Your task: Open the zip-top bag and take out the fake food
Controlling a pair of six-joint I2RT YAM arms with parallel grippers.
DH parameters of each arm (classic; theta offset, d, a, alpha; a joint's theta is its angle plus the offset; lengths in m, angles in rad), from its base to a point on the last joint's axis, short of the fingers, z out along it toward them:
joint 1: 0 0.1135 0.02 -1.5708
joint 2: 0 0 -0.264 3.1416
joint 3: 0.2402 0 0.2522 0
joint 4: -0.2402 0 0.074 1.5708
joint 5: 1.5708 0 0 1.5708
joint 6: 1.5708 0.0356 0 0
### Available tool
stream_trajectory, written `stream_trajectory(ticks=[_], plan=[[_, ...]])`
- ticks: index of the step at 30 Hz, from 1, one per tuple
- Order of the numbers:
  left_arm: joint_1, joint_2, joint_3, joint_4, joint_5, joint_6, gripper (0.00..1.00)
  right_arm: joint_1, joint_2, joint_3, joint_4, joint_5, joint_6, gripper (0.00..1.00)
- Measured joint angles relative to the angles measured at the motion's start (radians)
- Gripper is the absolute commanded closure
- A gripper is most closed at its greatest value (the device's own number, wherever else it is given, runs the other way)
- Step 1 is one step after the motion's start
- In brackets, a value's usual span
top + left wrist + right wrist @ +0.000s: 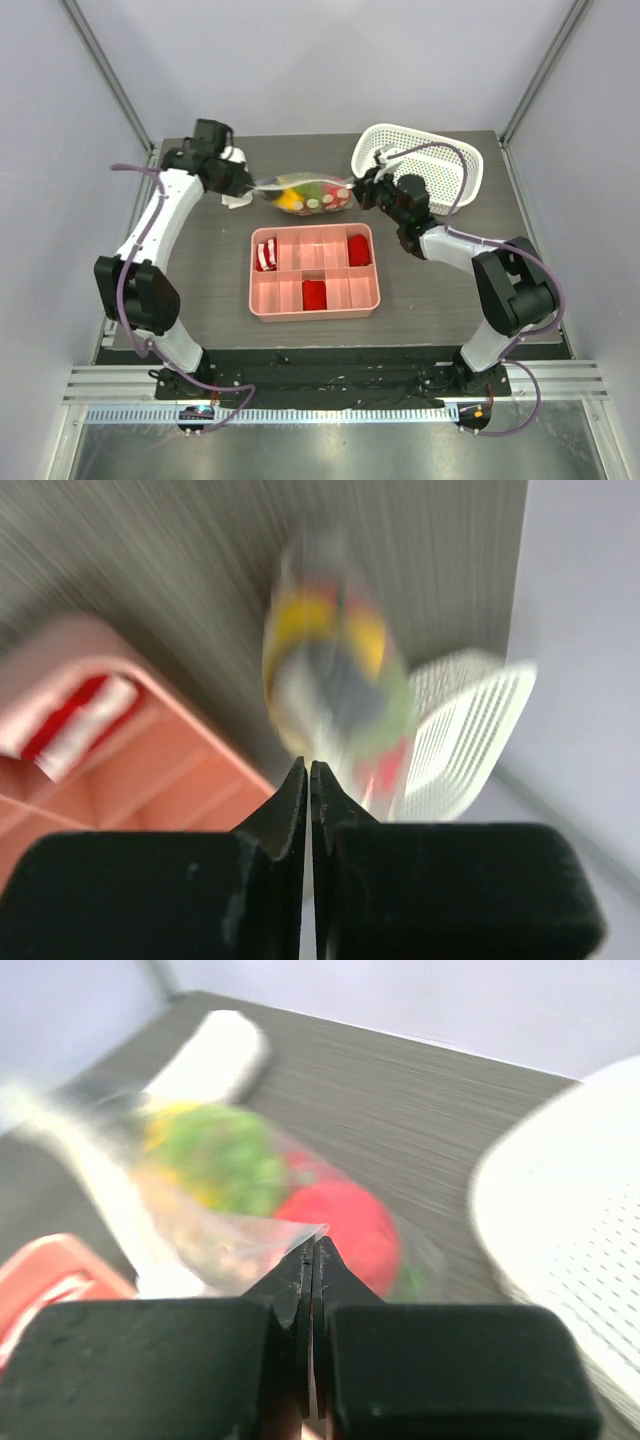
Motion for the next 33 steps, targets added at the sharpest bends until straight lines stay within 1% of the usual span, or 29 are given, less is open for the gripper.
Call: stream_trajectory(ticks=[2, 4, 8, 9, 10, 11, 12, 13, 14, 15, 19, 21, 23, 25, 28, 30, 33], plan=[[0.083, -0.019, 0.006, -0.029, -0.054, 0.035, 1.0, -0.042, 0.0, -0.007, -0.018, 0.038, -0.001, 0.99], [0.111, -0.024, 0.019, -0.048, -0.075, 0.062, 1.0, -0.067, 0.0, -0.008, -0.028, 0.06, -0.003, 0.99], [0.077, -0.011, 0.054, -0.05, -0.039, 0.101, 1.0, -0.063, 0.0, -0.008, -0.031, 0.042, -0.021, 0.99], [0.063, 0.0, 0.073, -0.047, -0.022, 0.117, 0.95, -0.061, 0.0, -0.008, -0.031, 0.026, -0.026, 0.99], [0.045, 0.018, 0.107, -0.051, -0.001, 0.144, 0.86, -0.059, 0.0, -0.008, -0.032, 0.011, -0.027, 0.99], [0.031, 0.035, 0.135, -0.045, 0.018, 0.172, 0.71, -0.059, 0.0, -0.007, -0.038, -0.005, -0.028, 0.99], [0.013, 0.053, 0.17, -0.028, 0.045, 0.207, 0.5, -0.058, 0.0, -0.006, -0.047, -0.02, -0.027, 0.99], [-0.003, 0.068, 0.196, -0.01, 0.072, 0.255, 0.43, -0.058, 0.0, -0.005, -0.06, -0.035, -0.024, 0.99], [-0.022, 0.083, 0.224, 0.013, 0.103, 0.298, 0.39, -0.058, 0.0, 0.001, -0.084, -0.048, -0.02, 0.99], [-0.035, 0.09, 0.236, 0.033, 0.129, 0.344, 0.38, -0.058, 0.0, 0.011, -0.111, -0.059, -0.012, 0.99], [-0.106, 0.095, 0.238, 0.134, 0.249, 0.528, 0.39, -0.057, 0.0, 0.087, -0.247, -0.113, 0.041, 0.99], [-0.169, 0.095, 0.233, 0.164, 0.265, 0.671, 0.38, -0.058, 0.0, 0.138, -0.322, -0.132, 0.062, 0.99], [-0.222, 0.094, 0.219, 0.186, 0.256, 0.796, 0.37, -0.058, 0.0, 0.202, -0.413, -0.151, 0.079, 0.99], [-0.303, 0.092, 0.197, 0.205, 0.234, 0.919, 0.36, -0.061, 0.0, 0.24, -0.467, -0.165, 0.089, 0.99], [-0.379, 0.092, 0.161, 0.211, 0.198, 1.11, 0.36, -0.074, 0.0, 0.283, -0.539, -0.201, 0.113, 0.99], [-0.397, 0.092, 0.148, 0.211, 0.18, 1.211, 0.36, -0.085, 0.002, 0.298, -0.585, -0.224, 0.125, 0.99], [-0.389, 0.09, 0.136, 0.214, 0.129, 1.322, 0.36, -0.1, 0.004, 0.304, -0.63, -0.243, 0.133, 0.99]])
